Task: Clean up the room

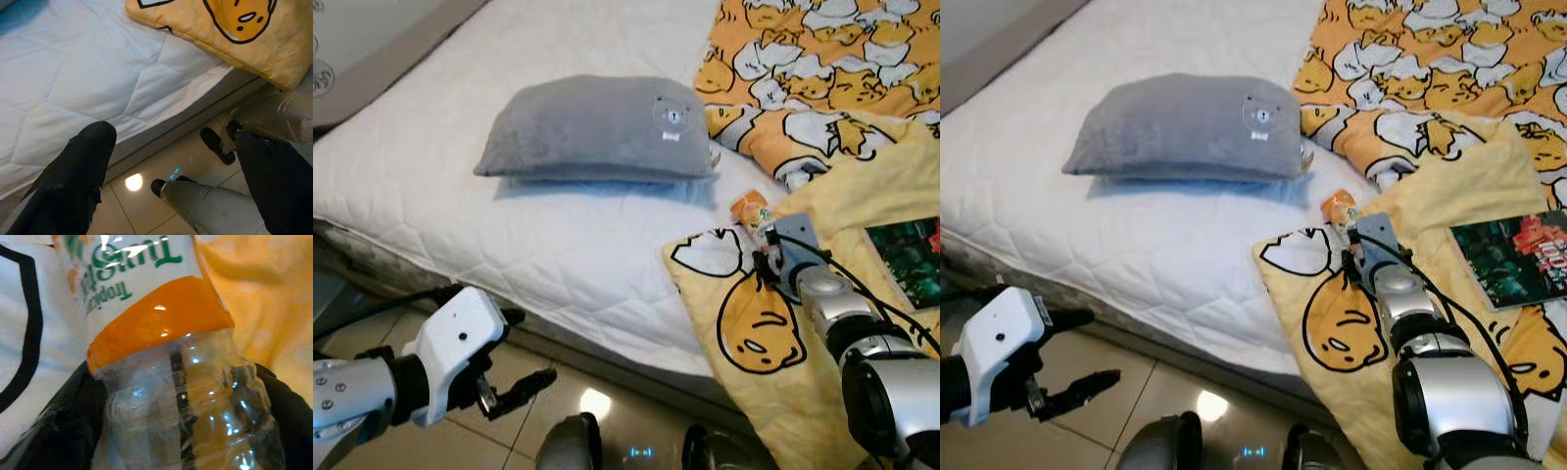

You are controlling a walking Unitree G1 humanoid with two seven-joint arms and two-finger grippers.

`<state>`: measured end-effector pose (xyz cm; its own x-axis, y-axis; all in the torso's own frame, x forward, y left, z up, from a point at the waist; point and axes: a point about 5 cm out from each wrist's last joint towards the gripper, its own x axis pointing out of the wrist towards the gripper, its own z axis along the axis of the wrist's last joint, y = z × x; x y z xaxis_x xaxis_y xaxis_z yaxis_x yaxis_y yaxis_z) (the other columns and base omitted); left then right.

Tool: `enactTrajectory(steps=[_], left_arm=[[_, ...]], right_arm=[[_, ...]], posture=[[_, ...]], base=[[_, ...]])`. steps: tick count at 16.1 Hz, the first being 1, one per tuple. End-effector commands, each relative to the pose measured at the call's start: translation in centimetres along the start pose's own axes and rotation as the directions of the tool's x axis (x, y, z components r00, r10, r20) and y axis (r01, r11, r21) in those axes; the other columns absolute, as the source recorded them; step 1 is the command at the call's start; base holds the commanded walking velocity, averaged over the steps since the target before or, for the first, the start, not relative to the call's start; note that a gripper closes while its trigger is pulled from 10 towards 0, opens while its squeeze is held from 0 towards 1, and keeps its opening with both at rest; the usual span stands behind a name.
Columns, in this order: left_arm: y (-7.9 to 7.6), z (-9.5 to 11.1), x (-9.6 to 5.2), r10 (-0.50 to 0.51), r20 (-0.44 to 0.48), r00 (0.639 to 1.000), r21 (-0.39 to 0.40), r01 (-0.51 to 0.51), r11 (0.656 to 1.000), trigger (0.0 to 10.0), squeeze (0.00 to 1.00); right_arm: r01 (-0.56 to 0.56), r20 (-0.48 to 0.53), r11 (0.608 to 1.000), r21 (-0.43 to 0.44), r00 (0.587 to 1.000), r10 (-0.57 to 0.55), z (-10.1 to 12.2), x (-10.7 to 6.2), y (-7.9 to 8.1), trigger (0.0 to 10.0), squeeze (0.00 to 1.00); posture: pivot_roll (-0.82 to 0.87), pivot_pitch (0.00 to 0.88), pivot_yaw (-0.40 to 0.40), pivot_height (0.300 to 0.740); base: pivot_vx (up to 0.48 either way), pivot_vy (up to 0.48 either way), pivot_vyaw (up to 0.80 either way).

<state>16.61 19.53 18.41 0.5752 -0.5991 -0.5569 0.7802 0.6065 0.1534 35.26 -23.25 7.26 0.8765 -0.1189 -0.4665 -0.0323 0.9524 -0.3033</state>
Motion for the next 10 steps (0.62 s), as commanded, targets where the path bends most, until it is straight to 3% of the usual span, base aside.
enactTrajectory(steps=[1, 6, 10], left_arm=[[-0.1, 0.3, 0.0, 0.004, 0.01, 1.0, 0.002, -0.004, 1.0, 10.0, 0.29], [-0.5, -0.5, 0.8, -0.037, -0.015, 0.999, -0.021, 0.036, 0.999, 10.0, 0.29], [1.2, -2.1, 3.1, 0.038, 0.034, 0.999, -0.137, -0.033, 0.99, 10.0, 0.28]], right_arm=[[0.015, 0.009, 0.999, 0.041, 1.0, -0.015, 0.1, 0.0, -0.3, 0.0, 0.0], [-0.001, 0.03, 0.999, 0.05, 1.0, -0.001, 0.9, 0.1, 0.1, 0.0, 0.0], [-0.048, 0.12, 0.982, 0.182, 0.992, 0.026, 2.7, 0.2, 0.8, 0.0, 0.0]], posture=[[0.3, 0.218, 0.045, 0.74], [0.27, 0.148, 0.024, 0.74], [0.16, 0.0, 0.016, 0.74]], base=[[0.0, 0.0, 0.0], [0.0, 0.0, 0.0], [0.0, 0.0, 0.0]])
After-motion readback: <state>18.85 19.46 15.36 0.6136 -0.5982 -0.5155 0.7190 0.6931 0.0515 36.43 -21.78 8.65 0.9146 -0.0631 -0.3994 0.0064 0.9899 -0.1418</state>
